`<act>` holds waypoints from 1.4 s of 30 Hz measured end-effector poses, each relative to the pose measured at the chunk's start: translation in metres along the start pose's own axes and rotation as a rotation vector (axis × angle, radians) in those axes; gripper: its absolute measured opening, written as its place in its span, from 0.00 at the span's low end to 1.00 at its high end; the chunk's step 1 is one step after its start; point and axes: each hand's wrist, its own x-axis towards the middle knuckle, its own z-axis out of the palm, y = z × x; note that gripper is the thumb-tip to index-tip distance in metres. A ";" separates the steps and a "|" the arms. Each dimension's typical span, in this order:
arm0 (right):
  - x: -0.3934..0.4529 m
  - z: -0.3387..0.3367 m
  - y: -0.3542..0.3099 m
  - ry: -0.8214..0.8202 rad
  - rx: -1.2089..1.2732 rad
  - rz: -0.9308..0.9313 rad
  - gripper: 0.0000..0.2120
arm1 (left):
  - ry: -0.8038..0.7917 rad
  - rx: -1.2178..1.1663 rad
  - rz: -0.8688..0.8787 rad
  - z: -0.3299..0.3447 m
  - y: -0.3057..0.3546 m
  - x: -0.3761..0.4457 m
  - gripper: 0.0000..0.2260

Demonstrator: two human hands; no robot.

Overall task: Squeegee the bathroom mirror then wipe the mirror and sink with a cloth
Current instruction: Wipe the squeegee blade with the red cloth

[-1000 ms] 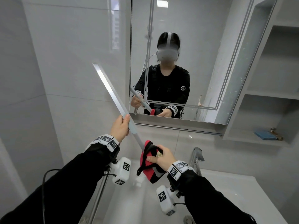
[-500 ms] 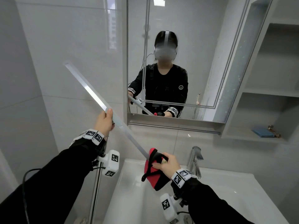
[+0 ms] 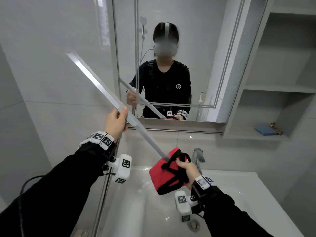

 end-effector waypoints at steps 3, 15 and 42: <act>0.005 -0.031 -0.012 0.041 0.161 0.022 0.11 | -0.034 -0.035 0.020 0.027 0.003 -0.001 0.09; 0.010 -0.142 -0.035 0.259 0.474 -0.025 0.16 | -0.229 -0.043 0.100 0.141 0.008 -0.014 0.07; 0.081 -0.400 -0.034 0.502 0.309 0.199 0.25 | -0.676 0.363 0.076 0.375 -0.065 -0.077 0.05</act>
